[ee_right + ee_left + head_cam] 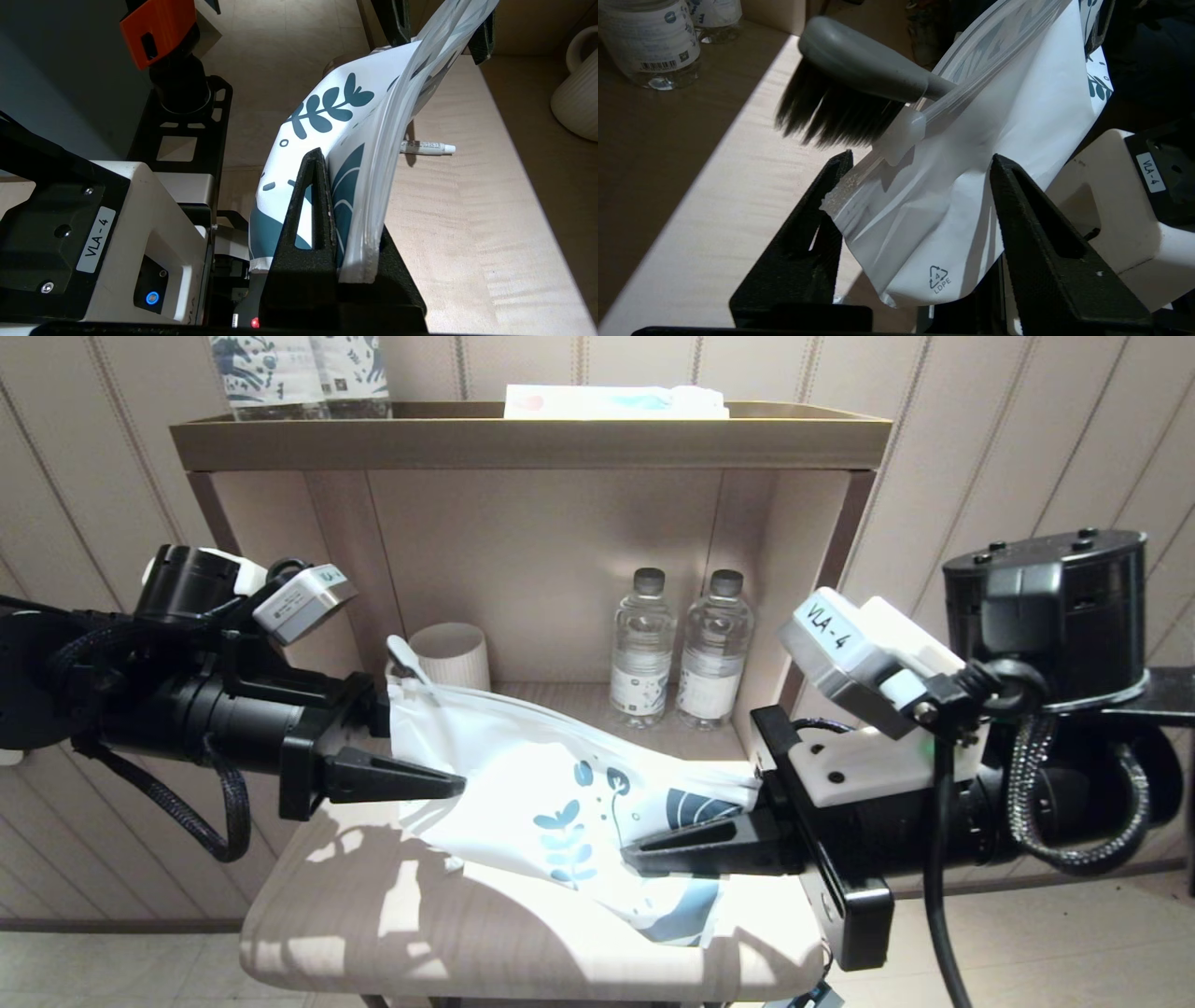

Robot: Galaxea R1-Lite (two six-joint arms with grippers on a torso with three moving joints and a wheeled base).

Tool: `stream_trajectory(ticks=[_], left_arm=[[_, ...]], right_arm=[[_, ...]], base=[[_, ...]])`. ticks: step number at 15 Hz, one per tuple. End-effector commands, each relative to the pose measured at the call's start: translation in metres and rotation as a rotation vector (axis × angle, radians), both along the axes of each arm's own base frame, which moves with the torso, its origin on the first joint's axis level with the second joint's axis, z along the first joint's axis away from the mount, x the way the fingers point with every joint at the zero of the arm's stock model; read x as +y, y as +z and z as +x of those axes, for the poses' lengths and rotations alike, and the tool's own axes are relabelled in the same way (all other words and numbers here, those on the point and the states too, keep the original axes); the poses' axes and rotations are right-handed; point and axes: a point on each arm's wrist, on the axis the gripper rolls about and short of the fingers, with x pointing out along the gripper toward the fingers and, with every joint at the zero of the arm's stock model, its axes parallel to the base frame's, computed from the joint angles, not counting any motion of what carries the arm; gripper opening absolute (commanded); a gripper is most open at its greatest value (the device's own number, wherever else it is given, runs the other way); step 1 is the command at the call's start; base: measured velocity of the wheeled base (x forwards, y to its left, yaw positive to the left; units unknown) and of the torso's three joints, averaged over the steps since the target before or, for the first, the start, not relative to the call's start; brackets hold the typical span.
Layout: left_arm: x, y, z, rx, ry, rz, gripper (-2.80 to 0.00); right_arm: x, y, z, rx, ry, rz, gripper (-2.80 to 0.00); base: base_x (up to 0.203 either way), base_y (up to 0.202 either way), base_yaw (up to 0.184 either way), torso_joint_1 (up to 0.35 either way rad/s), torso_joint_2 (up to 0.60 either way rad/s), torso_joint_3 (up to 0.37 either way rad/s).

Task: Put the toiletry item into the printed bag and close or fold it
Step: Hand it to the other hand

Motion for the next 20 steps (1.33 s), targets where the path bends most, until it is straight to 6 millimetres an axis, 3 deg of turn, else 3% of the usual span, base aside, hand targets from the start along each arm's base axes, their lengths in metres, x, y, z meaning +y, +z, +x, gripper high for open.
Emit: stream_trajectory(ticks=[1,7,20], left_arm=[[0.0,-0.001,0.0,0.002,-0.006,-0.003,-2.8],[-0.001,-0.004,0.004,0.009,-0.006,-0.001,-2.8],[0.006,0.012,-0.008,-0.048,0.01,-0.011,-2.8]], right_arm=[[0.0,0.0,0.0,-0.002,0.005,0.002,-2.8],[0.001,-0.001,0.001,0.001,0.005,-0.001,-2.8],[-0.005,-0.006,0.016,0.008,-0.107,-0.017,-2.8]], base=[[0.0,0.0,0.0,0.0,0.0,0.0],[0.0,0.0,0.0,0.0,0.0,0.0],[0.0,0.0,0.0,0.0,0.0,0.0]])
